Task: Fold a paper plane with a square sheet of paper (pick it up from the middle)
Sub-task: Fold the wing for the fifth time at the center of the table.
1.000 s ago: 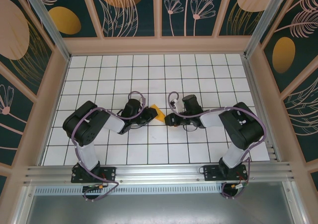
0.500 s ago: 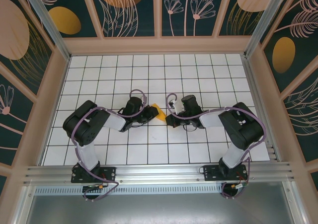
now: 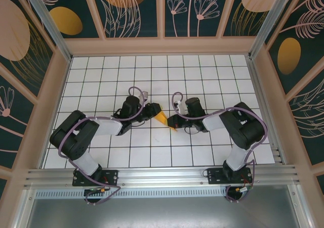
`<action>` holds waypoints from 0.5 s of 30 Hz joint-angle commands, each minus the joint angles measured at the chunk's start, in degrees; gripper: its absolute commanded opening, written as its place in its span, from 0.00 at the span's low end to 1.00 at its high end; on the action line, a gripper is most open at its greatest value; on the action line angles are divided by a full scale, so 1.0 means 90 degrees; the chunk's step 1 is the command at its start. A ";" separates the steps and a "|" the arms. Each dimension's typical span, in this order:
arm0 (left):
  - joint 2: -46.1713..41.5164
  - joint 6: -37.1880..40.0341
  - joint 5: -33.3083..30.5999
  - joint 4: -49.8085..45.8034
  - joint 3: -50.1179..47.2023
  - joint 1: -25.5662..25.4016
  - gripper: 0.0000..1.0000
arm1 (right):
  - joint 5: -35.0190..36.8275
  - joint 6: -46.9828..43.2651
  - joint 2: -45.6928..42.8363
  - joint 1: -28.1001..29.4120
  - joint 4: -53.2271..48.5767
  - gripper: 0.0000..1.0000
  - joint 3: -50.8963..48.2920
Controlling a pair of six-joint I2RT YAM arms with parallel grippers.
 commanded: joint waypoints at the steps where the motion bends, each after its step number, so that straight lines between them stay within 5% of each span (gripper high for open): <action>1: 0.0000 0.0087 0.0131 0.0403 -0.0242 -0.0033 0.29 | -0.0230 0.0678 0.0112 -0.0055 0.0471 0.00 -0.0136; 15: 0.0810 -0.0203 0.0424 0.1241 -0.0378 -0.0168 0.24 | -0.0354 0.1727 0.0356 -0.0397 0.1059 0.00 -0.0479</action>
